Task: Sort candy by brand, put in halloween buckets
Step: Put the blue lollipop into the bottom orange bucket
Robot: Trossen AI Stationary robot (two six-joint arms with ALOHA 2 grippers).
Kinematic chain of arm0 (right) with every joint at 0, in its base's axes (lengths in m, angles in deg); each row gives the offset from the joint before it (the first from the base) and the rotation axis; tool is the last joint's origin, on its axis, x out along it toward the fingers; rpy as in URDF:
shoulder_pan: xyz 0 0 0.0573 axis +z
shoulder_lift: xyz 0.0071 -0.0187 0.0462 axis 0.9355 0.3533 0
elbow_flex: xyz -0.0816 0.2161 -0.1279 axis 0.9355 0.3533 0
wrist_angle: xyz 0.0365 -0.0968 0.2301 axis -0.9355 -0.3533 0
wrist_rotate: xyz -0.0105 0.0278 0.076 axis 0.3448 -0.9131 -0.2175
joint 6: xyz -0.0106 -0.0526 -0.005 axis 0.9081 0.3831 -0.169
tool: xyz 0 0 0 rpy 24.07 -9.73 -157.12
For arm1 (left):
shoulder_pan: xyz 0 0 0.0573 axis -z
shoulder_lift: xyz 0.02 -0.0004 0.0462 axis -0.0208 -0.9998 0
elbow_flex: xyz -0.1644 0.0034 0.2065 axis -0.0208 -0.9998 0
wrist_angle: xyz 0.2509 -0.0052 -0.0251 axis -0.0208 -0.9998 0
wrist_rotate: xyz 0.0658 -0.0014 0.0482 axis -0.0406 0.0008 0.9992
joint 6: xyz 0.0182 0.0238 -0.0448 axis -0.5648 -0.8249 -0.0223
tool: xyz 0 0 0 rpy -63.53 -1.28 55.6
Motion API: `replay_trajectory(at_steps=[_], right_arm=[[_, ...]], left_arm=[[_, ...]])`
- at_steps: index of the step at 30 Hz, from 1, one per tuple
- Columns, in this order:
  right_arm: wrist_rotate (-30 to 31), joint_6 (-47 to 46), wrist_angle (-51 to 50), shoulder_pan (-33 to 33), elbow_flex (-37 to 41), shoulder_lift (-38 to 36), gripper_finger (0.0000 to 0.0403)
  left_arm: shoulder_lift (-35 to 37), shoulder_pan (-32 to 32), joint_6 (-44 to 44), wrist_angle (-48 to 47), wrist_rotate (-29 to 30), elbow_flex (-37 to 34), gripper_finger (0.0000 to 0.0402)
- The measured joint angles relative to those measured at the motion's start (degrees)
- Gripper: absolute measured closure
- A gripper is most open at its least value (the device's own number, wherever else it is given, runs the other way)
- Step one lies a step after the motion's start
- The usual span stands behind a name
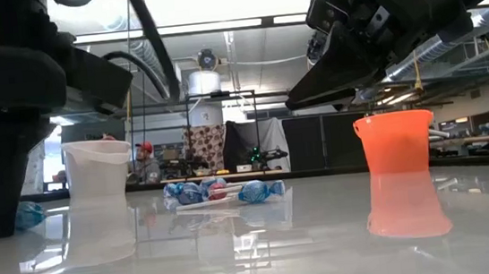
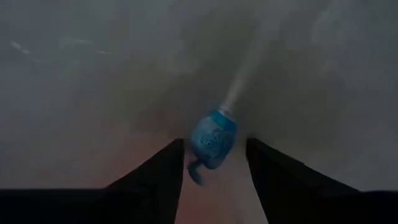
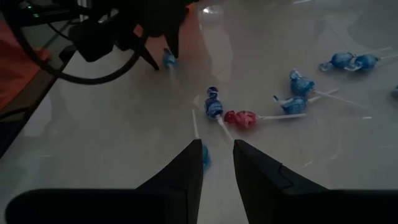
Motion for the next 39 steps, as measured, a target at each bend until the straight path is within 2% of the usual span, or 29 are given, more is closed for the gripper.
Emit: replay_trajectory(at_steps=[5,10,13,17,20,26,30,36,39], right_arm=[[-0.13,-0.02,-0.02,0.07,0.0,0.0,0.03],[-0.14,-0.2,0.0,0.39,0.0,0.0,0.03],[-0.15,-0.81,-0.04,0.39,0.0,0.0,0.03],[-0.15,-1.04,-0.02,0.38,0.0,0.0,0.03],[-0.15,-1.03,-0.01,0.33,0.0,0.0,0.03],[-0.15,0.26,-0.06,0.33,0.0,0.0,0.03],[-0.16,0.21,-1.95,0.42,0.0,0.0,0.03],[0.04,-0.57,-4.59,1.2,0.0,0.0,0.03],[1.4,-0.65,-3.75,0.76,-0.02,0.0,0.03]], left_arm=[[0.28,-0.41,-0.18,3.96,-1.43,-2.15,0.0246],[3.06,-0.62,-0.09,4.12,-0.46,-1.97,0.032],[5.57,-0.68,0.27,1.62,2.29,-2.3,0.0361],[11.27,-0.99,1.07,-3.89,5.21,-2.08,0.039],[16.16,-0.9,1.75,-8.99,6.63,-2.23,0.0394],[26.99,-0.09,4.91,-12.82,17.72,-2.12,0.0391],[31.75,0.92,5.49,-16.94,18.2,-2.06,0.0391],[34.12,5.03,-6.25,-22.84,18.12,-2.06,0.0391],[34.91,6.47,-6.38,-24.36,12.88,-2.06,0.0391]])
